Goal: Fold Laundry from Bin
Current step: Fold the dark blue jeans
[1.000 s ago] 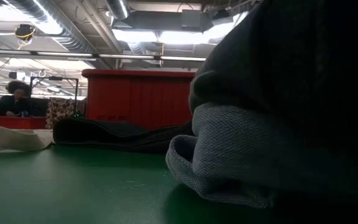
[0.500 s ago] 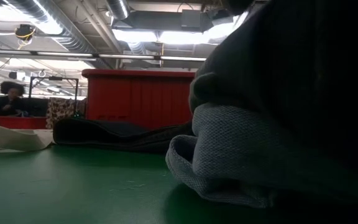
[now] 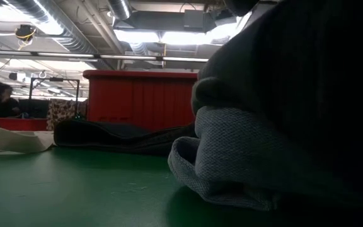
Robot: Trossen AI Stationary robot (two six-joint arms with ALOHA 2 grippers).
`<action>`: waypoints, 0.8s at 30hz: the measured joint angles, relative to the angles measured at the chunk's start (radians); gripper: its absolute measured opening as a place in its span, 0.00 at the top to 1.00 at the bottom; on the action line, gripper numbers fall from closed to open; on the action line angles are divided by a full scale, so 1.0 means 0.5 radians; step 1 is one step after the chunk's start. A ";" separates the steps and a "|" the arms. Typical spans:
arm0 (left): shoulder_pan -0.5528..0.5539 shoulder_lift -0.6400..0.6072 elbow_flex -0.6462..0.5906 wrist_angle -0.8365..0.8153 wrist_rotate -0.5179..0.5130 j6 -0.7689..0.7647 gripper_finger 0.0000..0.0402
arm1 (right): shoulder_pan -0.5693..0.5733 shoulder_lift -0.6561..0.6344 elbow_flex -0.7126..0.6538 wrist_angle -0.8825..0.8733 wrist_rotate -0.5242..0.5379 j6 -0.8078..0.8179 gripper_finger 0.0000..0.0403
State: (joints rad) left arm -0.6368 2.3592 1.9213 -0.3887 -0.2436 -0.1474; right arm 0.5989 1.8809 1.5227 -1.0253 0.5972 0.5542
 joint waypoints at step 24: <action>-0.097 -0.001 -0.063 -0.024 -0.079 -0.009 0.98 | -0.455 0.162 0.003 -0.153 -0.243 -0.177 0.51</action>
State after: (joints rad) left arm -0.6855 2.3589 1.8896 -0.4006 -0.2831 -0.1519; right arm 0.3715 1.9617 1.5242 -1.1019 0.4755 0.4656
